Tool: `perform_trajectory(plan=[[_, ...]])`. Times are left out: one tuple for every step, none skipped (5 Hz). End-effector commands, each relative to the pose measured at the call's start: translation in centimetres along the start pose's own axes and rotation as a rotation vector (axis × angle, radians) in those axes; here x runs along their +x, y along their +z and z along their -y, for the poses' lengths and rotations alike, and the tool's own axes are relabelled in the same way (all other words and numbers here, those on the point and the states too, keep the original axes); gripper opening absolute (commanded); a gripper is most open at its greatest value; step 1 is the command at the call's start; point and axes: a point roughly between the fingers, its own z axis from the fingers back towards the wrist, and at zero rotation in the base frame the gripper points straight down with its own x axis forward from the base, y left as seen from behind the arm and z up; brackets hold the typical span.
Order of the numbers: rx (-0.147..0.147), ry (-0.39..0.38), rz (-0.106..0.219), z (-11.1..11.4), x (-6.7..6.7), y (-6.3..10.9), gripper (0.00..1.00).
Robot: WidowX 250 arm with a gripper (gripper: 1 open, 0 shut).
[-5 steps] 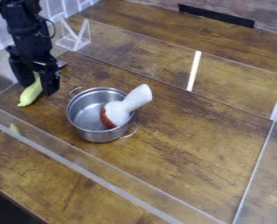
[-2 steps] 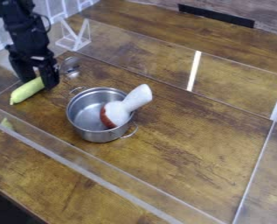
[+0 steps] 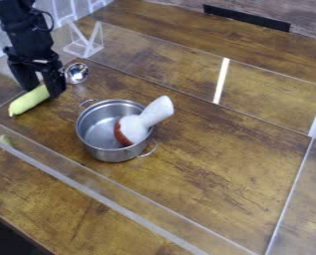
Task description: Move the green spoon to the right
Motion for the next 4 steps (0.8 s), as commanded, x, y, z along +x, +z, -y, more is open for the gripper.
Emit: perform_trajectory(plan=[[0.022,0.08,0.053,-1.2,0.0,0.4,1.0],[0.022,0.149,0.056,-1.5,-0.2,-0.2,1.0],[0.019,0.161,0.053,-1.5,0.7,-0.4,1.0],[0.014,0.169,0.051,-1.4,1.4,-0.5,1.0]])
